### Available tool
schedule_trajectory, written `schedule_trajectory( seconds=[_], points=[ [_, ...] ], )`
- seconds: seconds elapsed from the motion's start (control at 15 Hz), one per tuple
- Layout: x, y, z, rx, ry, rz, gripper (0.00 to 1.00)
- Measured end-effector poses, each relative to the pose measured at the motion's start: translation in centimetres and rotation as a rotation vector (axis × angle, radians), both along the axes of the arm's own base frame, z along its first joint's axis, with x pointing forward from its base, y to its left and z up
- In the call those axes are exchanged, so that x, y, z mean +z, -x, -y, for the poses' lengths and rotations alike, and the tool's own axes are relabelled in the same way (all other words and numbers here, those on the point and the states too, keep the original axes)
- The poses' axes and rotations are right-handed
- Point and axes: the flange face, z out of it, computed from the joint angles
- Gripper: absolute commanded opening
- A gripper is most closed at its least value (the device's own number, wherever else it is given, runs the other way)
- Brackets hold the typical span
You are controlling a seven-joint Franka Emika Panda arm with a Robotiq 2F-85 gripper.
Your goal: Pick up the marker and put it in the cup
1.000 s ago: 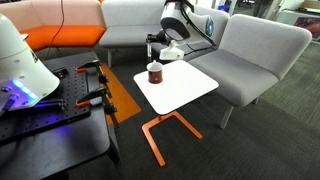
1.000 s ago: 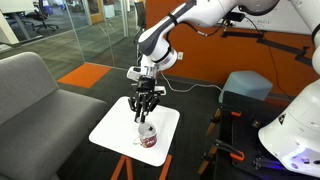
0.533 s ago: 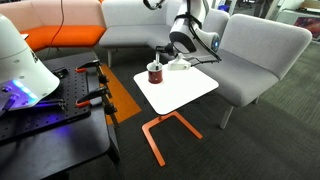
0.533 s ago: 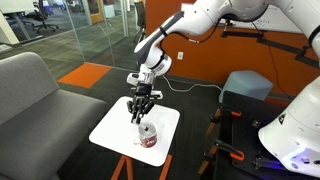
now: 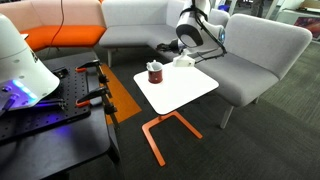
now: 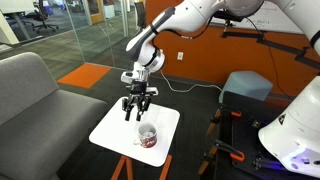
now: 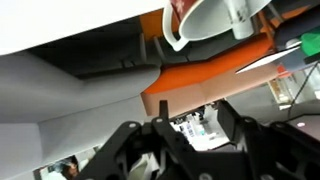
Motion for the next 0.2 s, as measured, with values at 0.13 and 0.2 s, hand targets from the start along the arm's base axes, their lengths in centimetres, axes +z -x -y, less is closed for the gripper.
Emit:
schedule_trajectory(
  seconds=[0.13,0.2],
  points=[
    [3.1,-1.2,-0.4,0.009,0.080,0.015,0.99],
    [4.8,-1.8,-0.8,0.004,0.123,0.024,1.00]
  ],
)
